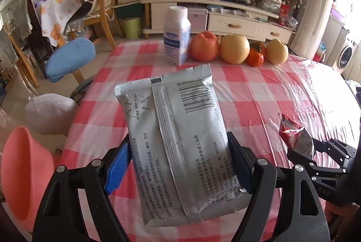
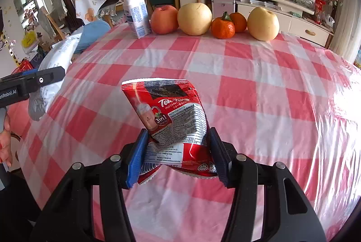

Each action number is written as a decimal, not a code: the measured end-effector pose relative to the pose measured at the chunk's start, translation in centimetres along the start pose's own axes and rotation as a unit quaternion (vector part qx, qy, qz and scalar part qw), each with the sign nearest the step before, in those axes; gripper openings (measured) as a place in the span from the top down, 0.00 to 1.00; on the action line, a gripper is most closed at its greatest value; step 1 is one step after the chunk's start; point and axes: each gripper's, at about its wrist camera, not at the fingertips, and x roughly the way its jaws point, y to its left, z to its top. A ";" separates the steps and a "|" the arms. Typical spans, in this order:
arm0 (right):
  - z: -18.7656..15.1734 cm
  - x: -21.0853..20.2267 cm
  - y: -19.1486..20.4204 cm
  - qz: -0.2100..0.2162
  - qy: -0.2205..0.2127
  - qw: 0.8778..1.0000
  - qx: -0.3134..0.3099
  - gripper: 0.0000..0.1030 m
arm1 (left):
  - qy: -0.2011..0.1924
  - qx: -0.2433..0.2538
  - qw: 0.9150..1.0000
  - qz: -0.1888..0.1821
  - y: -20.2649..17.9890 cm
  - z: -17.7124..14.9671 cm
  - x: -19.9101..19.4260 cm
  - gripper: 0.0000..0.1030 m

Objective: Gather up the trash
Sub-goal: 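Carry the white packet and red sachet over the pink basin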

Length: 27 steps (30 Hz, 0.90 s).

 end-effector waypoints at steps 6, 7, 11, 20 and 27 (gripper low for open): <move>-0.3 -0.5 1.6 0.008 -0.004 1.000 0.006 0.46 | -0.017 -0.004 1.000 0.012 1.8 -0.1 -1.7 0.23; -0.3 -0.6 1.9 0.009 -0.004 1.000 0.005 0.46 | -0.019 -0.004 1.000 0.013 2.1 -0.2 -2.0 0.23; -0.3 -1.0 3.9 0.019 -0.009 1.000 -0.004 0.46 | -0.032 -0.008 0.999 0.023 3.5 -0.5 -3.2 0.23; 0.0 -1.3 8.6 0.037 -0.016 0.999 -0.025 0.46 | -0.058 -0.025 0.997 0.053 7.1 -1.0 -5.5 0.23; 0.2 -1.3 12.4 0.052 -0.015 0.998 -0.040 0.46 | -0.069 -0.045 0.994 0.070 10.1 -1.3 -6.6 0.23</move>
